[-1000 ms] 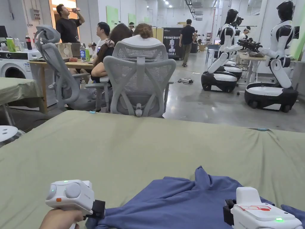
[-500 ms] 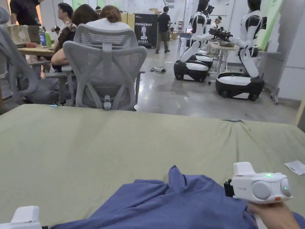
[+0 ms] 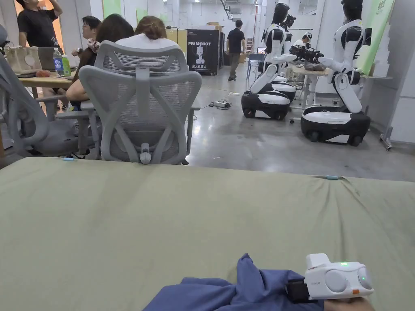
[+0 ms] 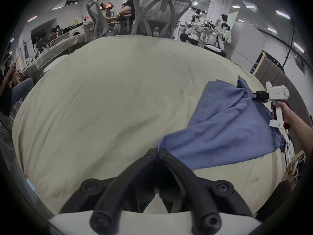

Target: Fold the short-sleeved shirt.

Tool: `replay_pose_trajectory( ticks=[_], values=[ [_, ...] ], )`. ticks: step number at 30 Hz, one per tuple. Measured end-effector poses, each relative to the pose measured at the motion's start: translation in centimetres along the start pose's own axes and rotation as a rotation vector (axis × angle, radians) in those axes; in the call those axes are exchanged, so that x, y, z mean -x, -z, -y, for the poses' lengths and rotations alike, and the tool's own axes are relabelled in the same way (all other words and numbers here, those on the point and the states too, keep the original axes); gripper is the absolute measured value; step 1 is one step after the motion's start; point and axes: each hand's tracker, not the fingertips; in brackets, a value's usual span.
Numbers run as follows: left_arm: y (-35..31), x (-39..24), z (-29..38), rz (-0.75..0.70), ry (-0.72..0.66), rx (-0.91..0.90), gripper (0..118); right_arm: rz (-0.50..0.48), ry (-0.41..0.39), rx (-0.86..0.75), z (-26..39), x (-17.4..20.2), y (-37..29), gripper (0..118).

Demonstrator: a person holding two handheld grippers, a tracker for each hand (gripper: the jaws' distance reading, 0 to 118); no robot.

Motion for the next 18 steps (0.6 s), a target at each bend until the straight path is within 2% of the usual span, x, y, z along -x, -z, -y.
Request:
replay_pose_trajectory(
  ticks=[1,2,3,4,7,9,13,18],
  values=[
    [0.3,0.2,-0.1,-0.005,0.007,0.006,0,0.031,0.007,-0.058,0.4,0.3,-0.8,70],
    [0.4,0.2,-0.1,-0.008,0.01,0.009,0,0.02,-0.006,-0.061,0.6,0.5,-1.5,43],
    [0.4,0.1,-0.1,-0.009,0.012,0.01,0,0.044,-0.034,-0.077,0.3,1.1,-2.6,6],
    [0.4,-0.1,-0.2,-0.01,0.015,0.009,0,0.07,-0.076,-0.084,0.4,1.2,-3.4,3],
    [0.7,-0.5,-0.3,-0.035,0.039,0.007,0,0.024,-0.064,-0.106,0.8,1.4,-7.1,3],
    [0.8,-0.7,-0.2,-0.043,0.05,-0.004,0,0.061,-0.114,-0.192,1.3,2.2,-11.1,3],
    [0.6,-1.2,-0.7,-0.073,0.099,-0.071,0,0.091,-0.145,-0.307,2.7,4.0,-19.2,3],
    [-0.3,-2.9,-3.4,-0.062,0.088,-0.162,0,0.117,-0.113,-0.358,4.8,5.3,-25.1,3]
  ],
)
